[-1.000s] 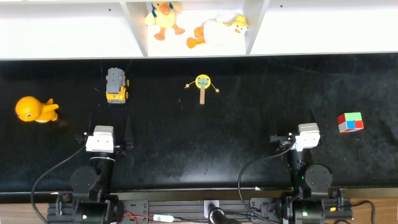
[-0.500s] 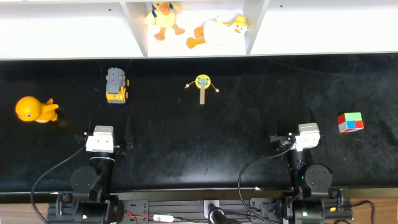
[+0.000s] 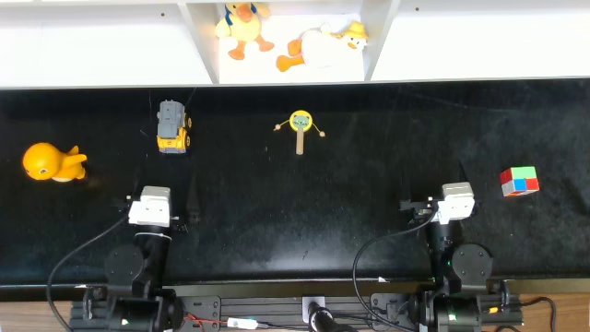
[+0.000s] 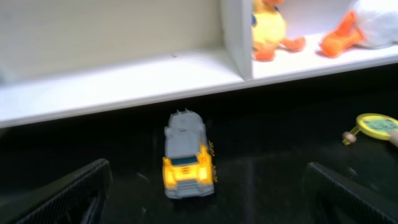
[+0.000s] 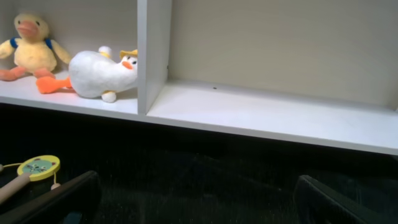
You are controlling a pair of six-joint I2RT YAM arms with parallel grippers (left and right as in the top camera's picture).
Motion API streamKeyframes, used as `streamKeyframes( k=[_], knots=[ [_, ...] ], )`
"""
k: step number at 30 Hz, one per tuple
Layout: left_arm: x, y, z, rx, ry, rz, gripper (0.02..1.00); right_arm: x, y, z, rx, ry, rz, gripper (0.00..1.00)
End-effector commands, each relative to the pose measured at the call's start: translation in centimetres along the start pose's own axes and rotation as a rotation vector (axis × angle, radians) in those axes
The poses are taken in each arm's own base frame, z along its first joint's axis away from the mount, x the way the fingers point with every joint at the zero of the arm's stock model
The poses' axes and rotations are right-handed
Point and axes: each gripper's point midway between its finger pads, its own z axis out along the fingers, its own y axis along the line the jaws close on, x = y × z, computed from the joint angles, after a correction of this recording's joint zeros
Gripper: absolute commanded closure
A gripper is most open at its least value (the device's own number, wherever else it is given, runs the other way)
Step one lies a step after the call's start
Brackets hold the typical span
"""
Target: Store Toys
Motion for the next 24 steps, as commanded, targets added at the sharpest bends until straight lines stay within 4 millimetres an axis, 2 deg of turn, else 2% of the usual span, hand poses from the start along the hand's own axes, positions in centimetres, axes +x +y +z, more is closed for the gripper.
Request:
streamKeyframes(
  k=[1,6,14,19,24],
  knots=[
    [-2.1,-0.9,-0.8,0.070,0.063,-0.112,0.023,0.4,0.0,0.0,0.005,0.002,0.008,0.005],
    [-3.7,-0.2,-2.7,0.058,0.255,-0.151,0.023,0.4,0.0,0.0,0.004,0.002,0.008,0.005],
    [-5.7,2.7,-5.3,-0.021,0.455,-0.142,0.027,0.4,0.0,0.0,0.005,0.002,0.008,0.005],
    [-6.3,3.4,-5.1,0.013,0.487,-0.152,0.027,0.4,0.0,0.0,0.005,0.002,0.008,0.005],
    [-4.8,4.9,-3.7,0.037,0.543,-0.196,0.029,0.4,0.0,0.0,0.005,0.002,0.008,0.003]
  ],
)
